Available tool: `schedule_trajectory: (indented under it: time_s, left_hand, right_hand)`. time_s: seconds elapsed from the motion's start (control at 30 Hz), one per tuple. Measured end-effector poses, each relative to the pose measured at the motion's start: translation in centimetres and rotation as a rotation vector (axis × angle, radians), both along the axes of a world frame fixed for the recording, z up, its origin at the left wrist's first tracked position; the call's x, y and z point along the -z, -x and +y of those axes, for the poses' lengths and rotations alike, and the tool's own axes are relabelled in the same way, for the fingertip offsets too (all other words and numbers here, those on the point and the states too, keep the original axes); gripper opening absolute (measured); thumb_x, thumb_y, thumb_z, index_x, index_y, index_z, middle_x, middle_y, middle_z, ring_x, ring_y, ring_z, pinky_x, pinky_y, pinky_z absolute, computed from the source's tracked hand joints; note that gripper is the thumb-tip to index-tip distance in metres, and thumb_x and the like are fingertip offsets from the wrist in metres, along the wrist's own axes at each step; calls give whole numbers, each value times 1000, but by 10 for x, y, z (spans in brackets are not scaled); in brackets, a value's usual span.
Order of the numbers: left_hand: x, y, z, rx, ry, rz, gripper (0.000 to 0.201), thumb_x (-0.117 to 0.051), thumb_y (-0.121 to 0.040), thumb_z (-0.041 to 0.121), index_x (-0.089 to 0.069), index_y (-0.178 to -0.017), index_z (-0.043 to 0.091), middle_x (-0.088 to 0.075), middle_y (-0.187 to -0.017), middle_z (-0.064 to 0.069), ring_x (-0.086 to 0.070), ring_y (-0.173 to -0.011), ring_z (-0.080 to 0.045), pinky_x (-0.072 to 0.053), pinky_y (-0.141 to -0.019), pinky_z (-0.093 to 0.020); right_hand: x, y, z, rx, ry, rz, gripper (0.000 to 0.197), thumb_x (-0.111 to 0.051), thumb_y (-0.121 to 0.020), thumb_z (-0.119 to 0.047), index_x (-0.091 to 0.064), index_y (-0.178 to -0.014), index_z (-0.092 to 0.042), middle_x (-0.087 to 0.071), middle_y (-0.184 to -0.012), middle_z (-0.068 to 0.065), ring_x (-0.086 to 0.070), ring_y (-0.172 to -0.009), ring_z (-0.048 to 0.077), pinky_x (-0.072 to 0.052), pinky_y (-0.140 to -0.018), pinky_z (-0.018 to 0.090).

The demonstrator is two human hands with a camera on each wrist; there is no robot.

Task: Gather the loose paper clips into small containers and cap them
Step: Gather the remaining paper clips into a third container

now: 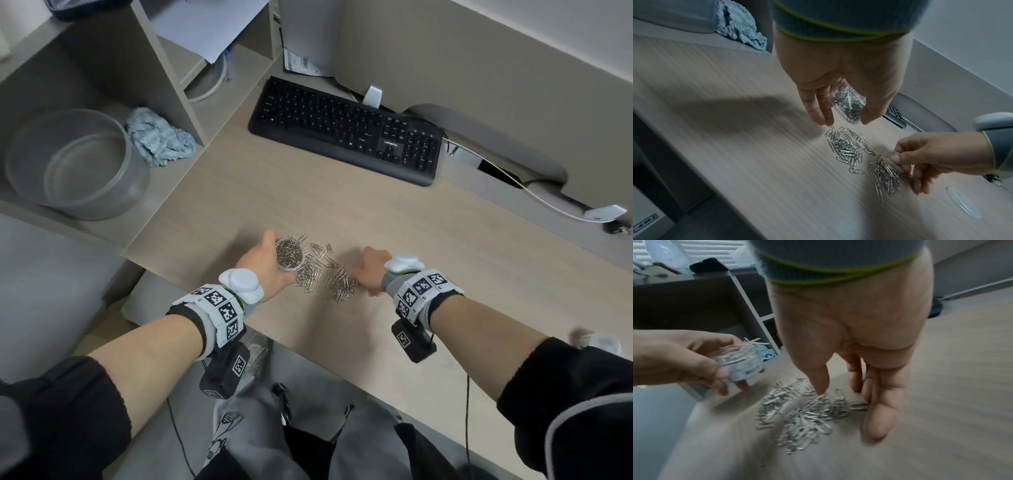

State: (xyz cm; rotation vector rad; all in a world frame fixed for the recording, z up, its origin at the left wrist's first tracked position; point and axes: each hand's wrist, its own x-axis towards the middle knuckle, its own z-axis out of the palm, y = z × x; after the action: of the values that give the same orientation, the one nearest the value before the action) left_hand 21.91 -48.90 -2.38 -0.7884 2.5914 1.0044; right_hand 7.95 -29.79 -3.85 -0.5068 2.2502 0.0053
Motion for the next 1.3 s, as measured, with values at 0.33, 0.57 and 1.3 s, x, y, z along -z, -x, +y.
schedule_trajectory:
  time_s: [0.33,0.57,1.3]
  left_hand:
    - [4,-1,-1,21,-39,-18,64,-76,-73,30,-39,-123,17,-65,-101,-3,-63,-88,-30,-48,-73,-34]
    - [6,-4,0,25,-42,-13,61,-76,-74,32,-40,-120,16,-66,-103,-3,-64,-90,-30,-51,-75,-36]
    - [-6,15,27,93,-1,22,59,-76,-73,40,-38,-112,16,-63,-87,-3,-62,-73,-33,-47,-60,-36]
  right_hand:
    - [24,-39,-18,-329,37,124,82,-79,-76,-42,-33,-136,-12,-42,-127,13,-64,-96,37,-55,-77,43]
    - [22,-37,-14,-367,160,73,60,-51,-90,2,-30,-146,-4,-40,-143,17,-60,-109,39,-51,-87,41]
    - [-77,-17,-56,-21,557,-111,14,-63,-86,-7,-64,-99,-12,-65,-70,4,-65,-56,24,-56,-56,32]
